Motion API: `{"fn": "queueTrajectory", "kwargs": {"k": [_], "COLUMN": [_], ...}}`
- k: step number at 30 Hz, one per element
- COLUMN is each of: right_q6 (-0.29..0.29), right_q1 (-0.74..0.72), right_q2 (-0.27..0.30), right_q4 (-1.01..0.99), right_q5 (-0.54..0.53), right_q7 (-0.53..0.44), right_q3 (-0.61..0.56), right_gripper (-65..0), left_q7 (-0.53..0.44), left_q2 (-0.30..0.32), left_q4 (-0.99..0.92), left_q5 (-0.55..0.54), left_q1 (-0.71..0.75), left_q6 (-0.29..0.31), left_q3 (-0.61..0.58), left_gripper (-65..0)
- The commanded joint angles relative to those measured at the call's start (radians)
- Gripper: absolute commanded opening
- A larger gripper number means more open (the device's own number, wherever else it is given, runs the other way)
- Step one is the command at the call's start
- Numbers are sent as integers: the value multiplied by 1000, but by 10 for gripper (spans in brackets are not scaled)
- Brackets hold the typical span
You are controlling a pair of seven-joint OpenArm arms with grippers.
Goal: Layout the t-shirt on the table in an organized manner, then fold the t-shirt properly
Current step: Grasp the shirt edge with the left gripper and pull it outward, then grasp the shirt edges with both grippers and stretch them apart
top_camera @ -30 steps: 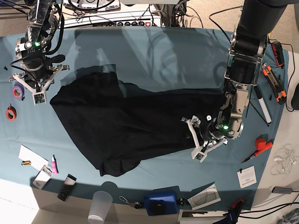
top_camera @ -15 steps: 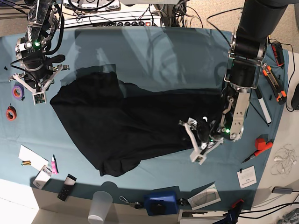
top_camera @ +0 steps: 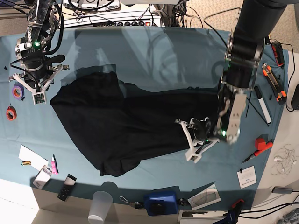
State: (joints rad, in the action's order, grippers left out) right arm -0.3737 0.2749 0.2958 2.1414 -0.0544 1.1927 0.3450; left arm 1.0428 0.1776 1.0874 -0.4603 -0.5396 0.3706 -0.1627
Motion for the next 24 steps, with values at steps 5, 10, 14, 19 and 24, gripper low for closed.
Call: {"fn": "queueTrajectory", "kwargs": {"k": [5, 10, 14, 19, 24], "right_q6": [6, 6, 6, 7, 25], "right_q1": [-6, -6, -6, -6, -6], "right_q2": [15, 14, 15, 14, 14], "right_q4": [17, 17, 17, 17, 17], "right_q5": [2, 2, 2, 2, 2], "right_q7": [-23, -39, -37, -42, -31], "right_q3": [6, 6, 6, 6, 6], "right_gripper": [-534, -534, -534, -534, -534], "left_q7": [127, 192, 203, 215, 186], "left_q2": [43, 121, 182, 237, 238], "left_q4": [206, 409, 459, 582, 819], "left_q5": [-17, 21, 18, 39, 70], "left_q1": [-43, -35, 21, 193, 440], "left_q6": [-155, -166, -172, -172, -196], "left_q3": [14, 35, 35, 43, 166], "left_gripper": [-650, -650, -650, -650, -650]}}
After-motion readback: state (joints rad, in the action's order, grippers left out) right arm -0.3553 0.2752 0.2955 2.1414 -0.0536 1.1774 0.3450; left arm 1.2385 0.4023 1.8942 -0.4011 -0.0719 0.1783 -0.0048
